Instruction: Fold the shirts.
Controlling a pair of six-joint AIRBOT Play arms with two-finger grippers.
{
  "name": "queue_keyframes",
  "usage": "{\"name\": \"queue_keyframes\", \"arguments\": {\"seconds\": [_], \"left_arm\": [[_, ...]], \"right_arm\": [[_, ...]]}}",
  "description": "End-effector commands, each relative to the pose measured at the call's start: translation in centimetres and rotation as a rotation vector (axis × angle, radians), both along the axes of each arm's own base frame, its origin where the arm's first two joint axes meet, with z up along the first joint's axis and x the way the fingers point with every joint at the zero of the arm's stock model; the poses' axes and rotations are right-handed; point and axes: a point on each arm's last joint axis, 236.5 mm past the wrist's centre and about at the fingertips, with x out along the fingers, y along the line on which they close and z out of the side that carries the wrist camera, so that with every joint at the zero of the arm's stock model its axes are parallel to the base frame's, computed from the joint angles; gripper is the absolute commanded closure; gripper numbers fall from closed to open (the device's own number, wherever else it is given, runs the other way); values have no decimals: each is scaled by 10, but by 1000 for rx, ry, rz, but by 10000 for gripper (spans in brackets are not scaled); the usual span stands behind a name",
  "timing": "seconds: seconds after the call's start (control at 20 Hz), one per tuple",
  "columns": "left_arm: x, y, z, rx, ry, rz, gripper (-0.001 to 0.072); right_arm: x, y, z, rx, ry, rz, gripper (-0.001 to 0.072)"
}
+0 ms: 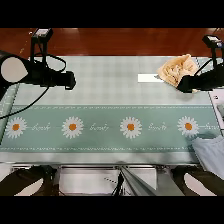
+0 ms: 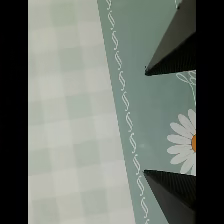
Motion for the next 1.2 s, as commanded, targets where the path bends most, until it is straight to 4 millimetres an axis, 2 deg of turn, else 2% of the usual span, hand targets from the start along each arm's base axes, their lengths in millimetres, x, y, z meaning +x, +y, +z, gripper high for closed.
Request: {"name": "queue_keyframes", "arguments": {"seconds": [0.0,0.3,0.4,0.45,0.6,0.65,0.7,0.75,0.85,1.0,1.15], "left_arm": [[0,0,0,0,-1,-1,-6],[3,-2,2,-7,-18,-2,-7],[10,-4,7,-20,-52,-3,-7],[11,-5,8,-23,-59,-3,-6],[13,-5,7,-22,-59,-2,-7],[14,-4,5,-20,-54,0,-7],[14,-5,3,-18,-49,0,-7],[14,-5,3,-18,-48,0,-7],[12,-4,1,-13,-37,0,-7],[3,0,-5,17,2,-21,-7],[-5,3,-10,32,42,-20,-7]], "right_arm": [[0,0,0,0,1,1,106],[24,6,12,33,-109,-13,106],[44,-2,23,1,-207,-22,107],[60,-18,34,-55,-291,-53,107],[107,-87,80,-250,-571,-277,107],[118,-105,82,-262,-613,-350,107],[125,-121,71,-239,-605,-416,107],[129,-137,48,-203,-561,-486,107],[132,-157,-10,-97,-427,-602,106],[138,-164,-84,87,-273,-723,105],[144,-159,-131,155,-193,-753,105]]}}
